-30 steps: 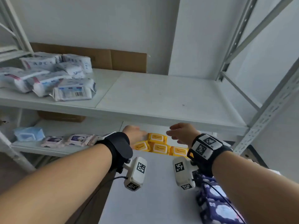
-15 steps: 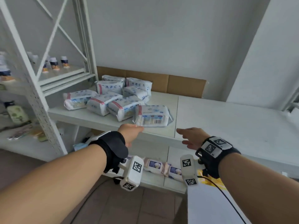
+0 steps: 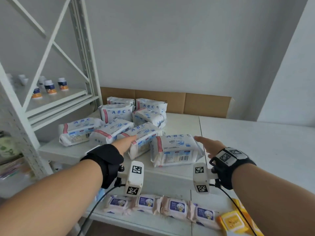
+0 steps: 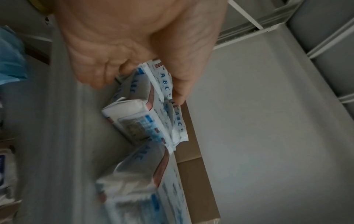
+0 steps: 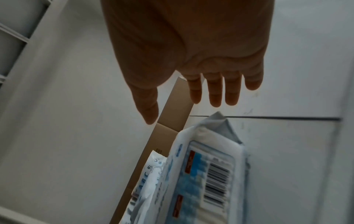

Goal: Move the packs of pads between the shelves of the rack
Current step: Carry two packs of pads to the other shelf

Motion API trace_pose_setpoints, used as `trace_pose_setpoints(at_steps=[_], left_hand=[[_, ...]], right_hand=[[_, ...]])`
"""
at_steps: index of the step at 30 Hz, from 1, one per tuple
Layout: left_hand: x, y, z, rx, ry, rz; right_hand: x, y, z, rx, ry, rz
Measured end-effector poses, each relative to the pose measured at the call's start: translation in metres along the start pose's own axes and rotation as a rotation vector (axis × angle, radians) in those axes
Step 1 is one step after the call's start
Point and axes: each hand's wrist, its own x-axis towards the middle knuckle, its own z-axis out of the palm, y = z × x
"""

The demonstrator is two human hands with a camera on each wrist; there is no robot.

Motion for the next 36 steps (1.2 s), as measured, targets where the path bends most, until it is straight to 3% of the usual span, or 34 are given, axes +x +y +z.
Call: trace_pose_setpoints(at_steps=[2, 7, 16, 24, 36], left_hand=[[0.028, 0.01, -0.001, 0.013, 0.005, -0.008], [0.068, 0.02, 0.009, -0.029, -0.006, -0.02], [0.097, 0.015, 0.009, 0.039, -0.105, -0.125], [0.104, 0.012, 0.005, 0.074, -0.209, -0.192], [0.107, -0.003, -0.001, 0.021, -0.311, -0.205]], right_hand=[[0.021, -0.009, 0.007, -0.019, -0.028, 0.0], [0.047, -0.034, 0.023, -0.03, -0.265, 0.073], [0.063, -0.026, 0.028, -0.163, -0.237, 0.191], [0.044, -0.018, 0.034, 0.312, -0.35, 0.236], [0.002, -0.012, 0.043, 0.325, -0.245, 0.173]])
